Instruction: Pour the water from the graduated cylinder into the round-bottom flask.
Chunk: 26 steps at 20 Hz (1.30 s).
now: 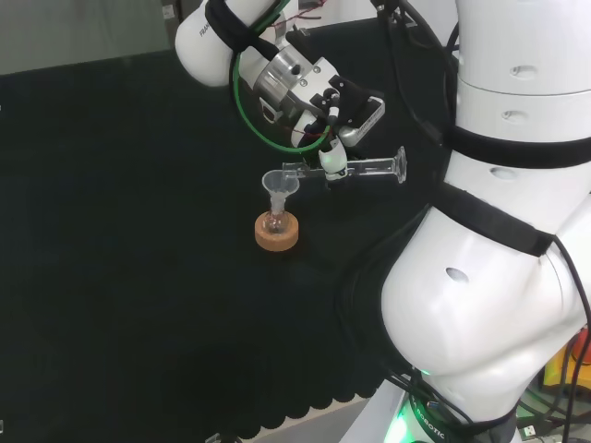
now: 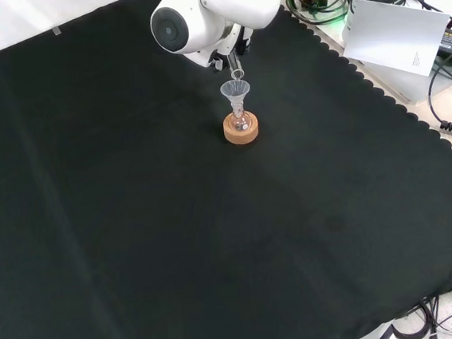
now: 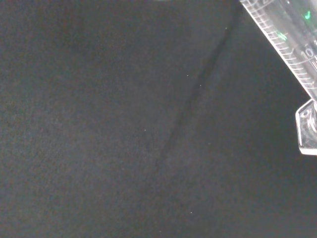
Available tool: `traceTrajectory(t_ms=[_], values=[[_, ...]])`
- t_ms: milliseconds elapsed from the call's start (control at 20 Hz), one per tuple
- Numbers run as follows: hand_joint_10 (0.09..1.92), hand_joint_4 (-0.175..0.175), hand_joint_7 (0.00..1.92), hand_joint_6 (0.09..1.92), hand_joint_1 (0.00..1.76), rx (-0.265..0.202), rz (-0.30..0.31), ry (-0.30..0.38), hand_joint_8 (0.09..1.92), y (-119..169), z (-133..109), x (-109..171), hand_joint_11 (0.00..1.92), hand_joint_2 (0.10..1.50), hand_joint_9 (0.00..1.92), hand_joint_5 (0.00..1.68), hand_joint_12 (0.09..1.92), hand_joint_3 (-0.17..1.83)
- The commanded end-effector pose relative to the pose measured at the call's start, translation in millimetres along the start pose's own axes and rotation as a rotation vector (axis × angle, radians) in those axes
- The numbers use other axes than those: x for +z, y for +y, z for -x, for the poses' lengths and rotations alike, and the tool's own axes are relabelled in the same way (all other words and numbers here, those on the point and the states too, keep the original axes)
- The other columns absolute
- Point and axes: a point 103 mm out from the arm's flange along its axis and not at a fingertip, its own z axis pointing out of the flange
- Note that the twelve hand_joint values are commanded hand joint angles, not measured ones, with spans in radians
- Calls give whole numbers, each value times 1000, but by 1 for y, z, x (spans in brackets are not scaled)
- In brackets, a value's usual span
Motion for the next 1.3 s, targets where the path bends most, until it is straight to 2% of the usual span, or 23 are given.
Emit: traceTrajectory(t_ms=[50,650,800,1250,1300], values=[[87,-175,1017,986,1260,8,1,-20,973,-1,-1,-1,1183,1106,1384,988,808,1],[87,-175,1015,988,1260,27,-1,-67,975,-4,-8,-7,1183,1106,1386,986,806,1],[87,-175,1015,988,1260,40,-6,-78,976,-6,-17,-12,1183,1106,1387,986,806,1],[87,-175,1015,989,1260,41,-2,-91,977,-4,-8,-8,1183,1107,1387,986,805,0],[87,-175,1014,989,1260,49,-4,-98,977,-5,-14,-12,1183,1107,1387,986,805,0]])
